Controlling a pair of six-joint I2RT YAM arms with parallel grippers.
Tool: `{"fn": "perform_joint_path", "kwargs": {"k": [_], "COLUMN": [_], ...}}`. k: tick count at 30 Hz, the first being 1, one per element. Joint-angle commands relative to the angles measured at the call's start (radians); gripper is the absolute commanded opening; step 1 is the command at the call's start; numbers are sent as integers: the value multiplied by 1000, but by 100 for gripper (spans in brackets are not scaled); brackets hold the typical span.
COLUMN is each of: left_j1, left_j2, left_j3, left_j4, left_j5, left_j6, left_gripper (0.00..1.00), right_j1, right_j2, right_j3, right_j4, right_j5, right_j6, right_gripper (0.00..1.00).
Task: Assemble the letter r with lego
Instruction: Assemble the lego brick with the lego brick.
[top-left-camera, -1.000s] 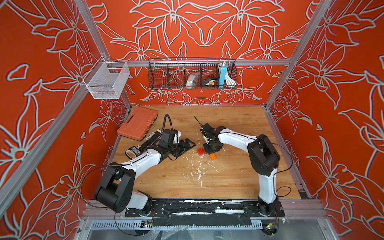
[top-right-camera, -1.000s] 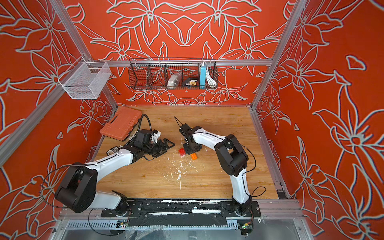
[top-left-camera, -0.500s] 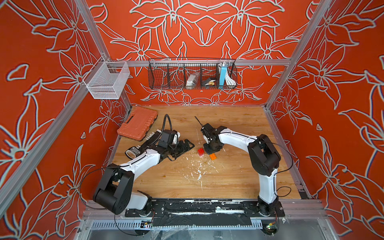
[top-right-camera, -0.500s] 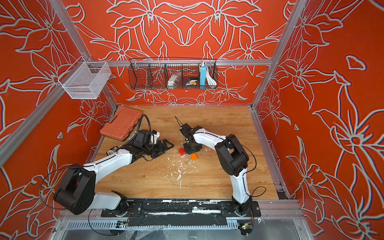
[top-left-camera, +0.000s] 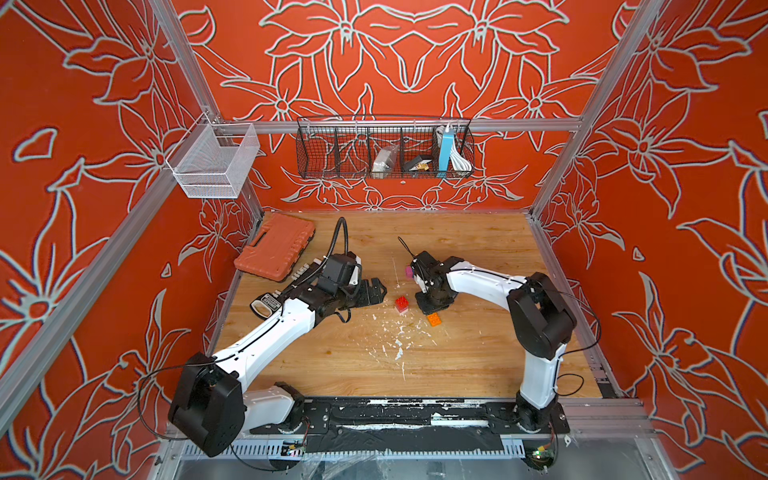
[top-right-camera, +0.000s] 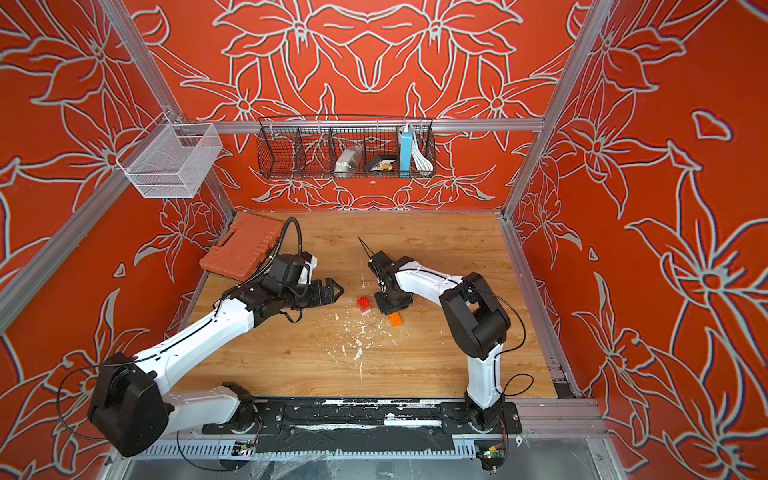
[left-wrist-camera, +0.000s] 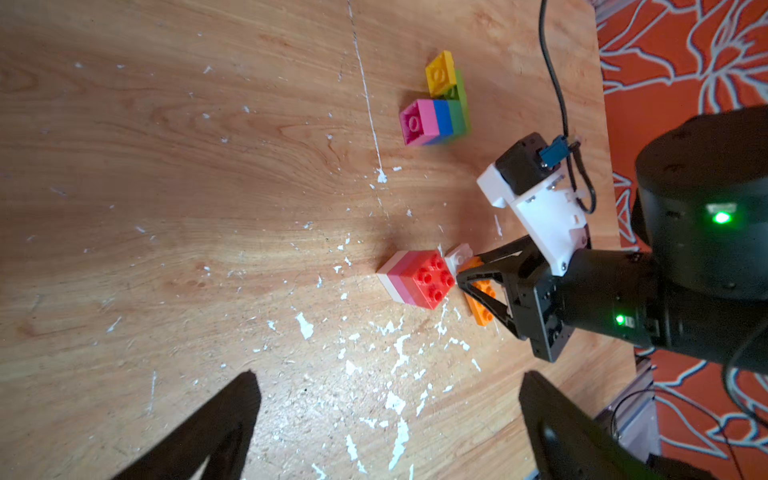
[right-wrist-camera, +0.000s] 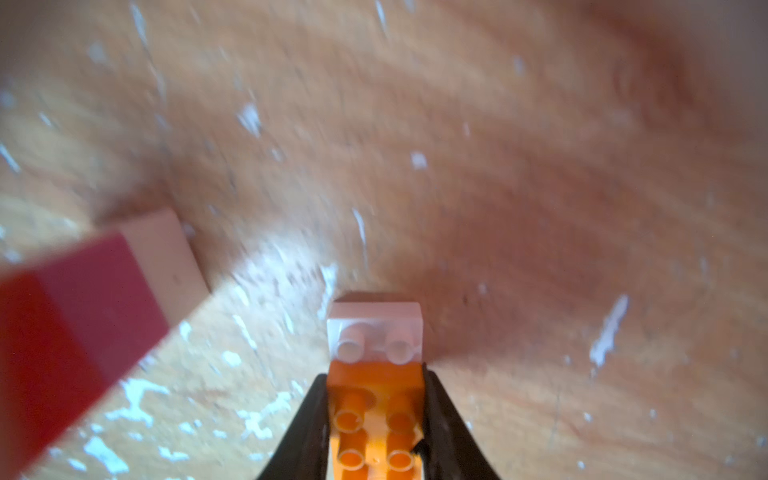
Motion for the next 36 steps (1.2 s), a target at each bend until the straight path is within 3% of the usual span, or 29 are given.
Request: {"fn": "perform_joint_path", "kwargs": {"k": [1, 10, 13, 17, 20, 24, 30, 36], "left_j1": [-40, -89, -89, -89, -91, -150, -217, -224], "left_j2": [-11, -38, -55, -97, -126, -124, -109, -88], "left_j3": [0, -40, -48, -68, -86, -83, -149, -154], "left_j4": [-32, -36, -56, -85, -106, -166, -71, -45], "left_j5": [-16, -29, -56, -97, -130, -243, -227, -223], "left_j6": [59, 30, 25, 16, 19, 47, 12, 3], "left_gripper": [98, 98, 98, 98, 98, 98, 98, 98], "right_j1": [1, 9, 9, 9, 9, 25, 65, 91], "right_j2": [-31, -13, -22, -74, -140, -231, -280, -281], "right_j3": [-76, -122, -117, -111, -135, -217, -294, -324], "right_j4": [15, 53, 58, 60, 85, 141, 168, 164], "right_j5": [-37, -22, -28, -3, 13, 49, 116, 131], "right_j6": [10, 4, 1, -2, -3, -3, 70, 187], "right_gripper": [0, 4, 20, 50, 67, 69, 69, 69]}}
